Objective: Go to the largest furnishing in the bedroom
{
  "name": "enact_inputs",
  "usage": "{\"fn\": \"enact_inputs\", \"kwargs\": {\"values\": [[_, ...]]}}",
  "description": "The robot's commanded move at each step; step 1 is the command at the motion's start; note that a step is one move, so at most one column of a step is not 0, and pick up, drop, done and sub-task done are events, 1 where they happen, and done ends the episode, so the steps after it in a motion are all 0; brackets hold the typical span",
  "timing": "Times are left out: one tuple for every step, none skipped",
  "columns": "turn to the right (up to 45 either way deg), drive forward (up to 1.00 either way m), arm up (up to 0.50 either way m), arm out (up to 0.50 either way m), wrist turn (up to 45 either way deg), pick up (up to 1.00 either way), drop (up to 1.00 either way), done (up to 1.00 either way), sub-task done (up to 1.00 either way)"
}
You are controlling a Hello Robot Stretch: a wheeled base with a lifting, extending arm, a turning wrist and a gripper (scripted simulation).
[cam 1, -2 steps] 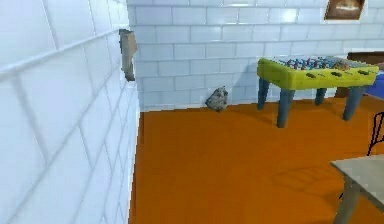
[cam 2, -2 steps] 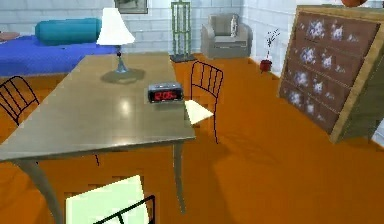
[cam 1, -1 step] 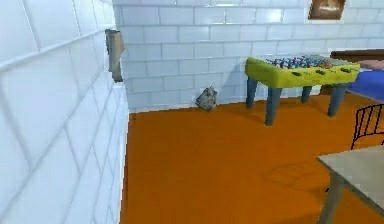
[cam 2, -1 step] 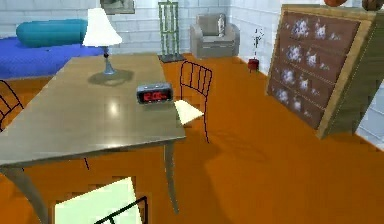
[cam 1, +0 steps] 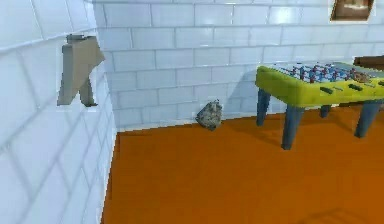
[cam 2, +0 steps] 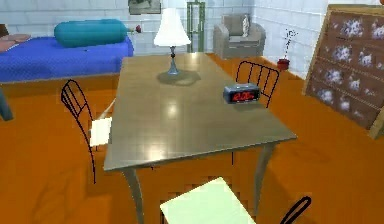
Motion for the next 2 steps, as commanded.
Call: {"fn": "enact_inputs", "kwargs": {"values": [[39.0, 0.00, 0.00, 0.00, 0.0, 0.00, 0.00, 0.00, 0.00], [0.0, 0.75, 0.00, 0.00, 0.0, 0.00, 0.00, 0.00, 0.00]]}}
